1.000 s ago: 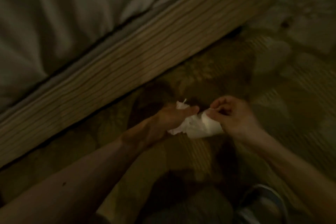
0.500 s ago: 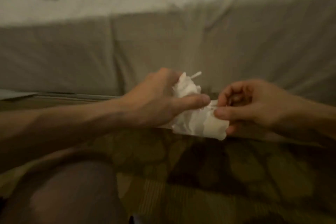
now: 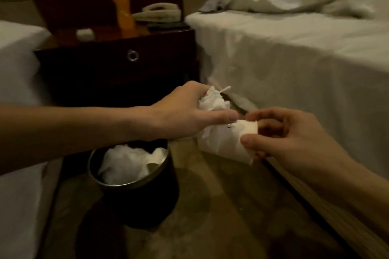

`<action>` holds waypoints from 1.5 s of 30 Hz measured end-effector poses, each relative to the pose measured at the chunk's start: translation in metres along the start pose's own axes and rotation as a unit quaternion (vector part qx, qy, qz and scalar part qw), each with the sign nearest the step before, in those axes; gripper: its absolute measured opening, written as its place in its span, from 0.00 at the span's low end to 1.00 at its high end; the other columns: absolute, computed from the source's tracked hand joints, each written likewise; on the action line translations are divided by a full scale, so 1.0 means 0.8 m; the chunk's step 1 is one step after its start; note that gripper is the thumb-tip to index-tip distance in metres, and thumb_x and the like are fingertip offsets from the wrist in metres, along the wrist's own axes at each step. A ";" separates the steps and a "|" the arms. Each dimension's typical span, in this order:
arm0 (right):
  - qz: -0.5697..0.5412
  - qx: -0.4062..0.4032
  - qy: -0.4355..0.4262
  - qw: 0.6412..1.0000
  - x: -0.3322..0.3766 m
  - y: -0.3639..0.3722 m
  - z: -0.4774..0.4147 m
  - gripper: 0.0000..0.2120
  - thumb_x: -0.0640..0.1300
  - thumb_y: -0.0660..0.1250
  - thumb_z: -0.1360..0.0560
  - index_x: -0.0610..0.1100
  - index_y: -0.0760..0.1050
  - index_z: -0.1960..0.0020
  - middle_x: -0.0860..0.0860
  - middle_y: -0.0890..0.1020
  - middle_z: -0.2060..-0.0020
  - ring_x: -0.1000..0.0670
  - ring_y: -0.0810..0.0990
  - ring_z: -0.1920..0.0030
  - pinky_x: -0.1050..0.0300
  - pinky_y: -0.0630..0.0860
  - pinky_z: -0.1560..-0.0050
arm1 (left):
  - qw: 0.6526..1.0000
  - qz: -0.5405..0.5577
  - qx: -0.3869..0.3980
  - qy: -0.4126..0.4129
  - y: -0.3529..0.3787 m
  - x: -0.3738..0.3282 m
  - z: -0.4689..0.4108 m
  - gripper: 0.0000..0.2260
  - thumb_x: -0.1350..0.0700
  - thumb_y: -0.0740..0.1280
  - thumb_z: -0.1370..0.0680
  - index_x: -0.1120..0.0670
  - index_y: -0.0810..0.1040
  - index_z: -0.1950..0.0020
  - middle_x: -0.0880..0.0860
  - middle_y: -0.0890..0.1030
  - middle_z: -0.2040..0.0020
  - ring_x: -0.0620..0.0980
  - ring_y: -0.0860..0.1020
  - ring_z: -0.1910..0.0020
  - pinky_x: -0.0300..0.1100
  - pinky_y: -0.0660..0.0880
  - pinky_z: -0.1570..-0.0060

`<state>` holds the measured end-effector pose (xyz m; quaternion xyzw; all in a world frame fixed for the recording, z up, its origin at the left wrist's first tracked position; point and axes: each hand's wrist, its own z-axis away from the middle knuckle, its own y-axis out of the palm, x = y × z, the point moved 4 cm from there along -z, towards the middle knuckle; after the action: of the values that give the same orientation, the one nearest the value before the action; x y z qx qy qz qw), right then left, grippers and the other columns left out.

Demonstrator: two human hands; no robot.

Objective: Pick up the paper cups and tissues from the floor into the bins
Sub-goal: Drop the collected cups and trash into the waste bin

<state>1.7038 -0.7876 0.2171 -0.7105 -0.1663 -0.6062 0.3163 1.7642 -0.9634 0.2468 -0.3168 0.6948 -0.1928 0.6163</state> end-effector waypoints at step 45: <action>0.211 0.072 -0.107 0.969 -0.139 0.054 -0.064 0.08 0.59 0.65 0.26 0.55 0.74 0.55 0.59 0.77 0.64 0.64 0.76 0.60 0.72 0.72 0.64 | 0.860 -0.465 0.172 -0.117 -0.023 0.179 -0.025 0.14 0.46 0.56 0.17 0.49 0.79 0.45 0.49 0.81 0.52 0.47 0.79 0.54 0.44 0.76 0.55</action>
<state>1.6682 -0.8369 0.1022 -0.7655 -0.0883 -0.4328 0.4678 1.7430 -1.0763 0.1574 -0.5121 0.3452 -0.5352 0.5763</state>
